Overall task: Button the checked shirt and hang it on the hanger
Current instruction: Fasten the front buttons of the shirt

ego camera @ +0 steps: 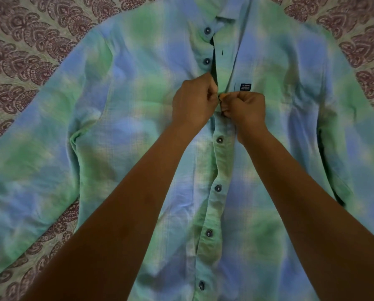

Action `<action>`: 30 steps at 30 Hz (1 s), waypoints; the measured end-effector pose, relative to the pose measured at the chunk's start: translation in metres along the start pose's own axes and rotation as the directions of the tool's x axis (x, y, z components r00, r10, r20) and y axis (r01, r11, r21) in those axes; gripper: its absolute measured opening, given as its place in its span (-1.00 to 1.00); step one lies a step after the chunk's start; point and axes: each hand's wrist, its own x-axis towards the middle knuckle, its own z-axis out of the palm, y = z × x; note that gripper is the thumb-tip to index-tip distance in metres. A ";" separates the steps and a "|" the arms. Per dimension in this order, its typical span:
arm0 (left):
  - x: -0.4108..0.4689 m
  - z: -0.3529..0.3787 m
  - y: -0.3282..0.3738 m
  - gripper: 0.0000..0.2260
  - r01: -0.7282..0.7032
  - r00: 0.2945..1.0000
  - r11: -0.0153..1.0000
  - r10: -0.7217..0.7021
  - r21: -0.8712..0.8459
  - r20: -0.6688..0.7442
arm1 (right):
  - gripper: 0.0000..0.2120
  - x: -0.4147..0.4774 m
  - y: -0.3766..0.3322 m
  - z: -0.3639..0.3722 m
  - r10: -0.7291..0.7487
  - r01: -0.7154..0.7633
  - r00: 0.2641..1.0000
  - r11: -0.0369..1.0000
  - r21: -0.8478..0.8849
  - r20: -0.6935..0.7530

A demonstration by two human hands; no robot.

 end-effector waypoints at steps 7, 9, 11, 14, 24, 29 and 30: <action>0.005 -0.003 0.003 -0.78 0.681 0.696 0.340 -0.576 -0.649 0.428 | -0.74 -0.015 0.001 0.010 -0.057 0.063 0.995 0.995 0.080 -0.083; 0.003 -0.002 0.001 -0.79 0.618 0.764 0.453 -0.541 -0.643 0.353 | -0.74 -0.016 -0.002 0.011 0.025 -0.011 0.995 0.989 0.146 -0.096; 0.000 0.000 -0.004 -0.87 0.348 0.935 0.810 -0.339 -0.472 0.108 | -0.75 -0.015 -0.007 0.009 0.142 -0.126 0.989 0.957 0.260 -0.041; -0.008 -0.002 -0.012 -0.93 -0.076 0.996 0.994 0.072 -0.079 -0.047 | -0.80 -0.014 -0.015 0.006 0.199 -0.213 0.977 0.924 0.317 0.078; 0.022 -0.017 -0.014 -0.94 0.017 0.971 0.977 -0.066 -0.210 -0.228 | -0.88 -0.008 -0.025 -0.001 -0.315 0.284 0.947 0.910 -0.301 -0.058; 0.047 -0.020 -0.007 -0.79 -0.027 0.981 0.997 0.012 -0.078 -0.194 | -0.50 0.011 -0.044 0.013 -0.496 0.479 0.860 0.701 -0.528 0.123; 0.050 -0.019 -0.007 -0.78 -0.029 0.985 0.999 0.024 -0.026 -0.169 | -0.47 0.016 -0.047 0.017 -0.499 0.487 0.852 0.643 -0.591 0.160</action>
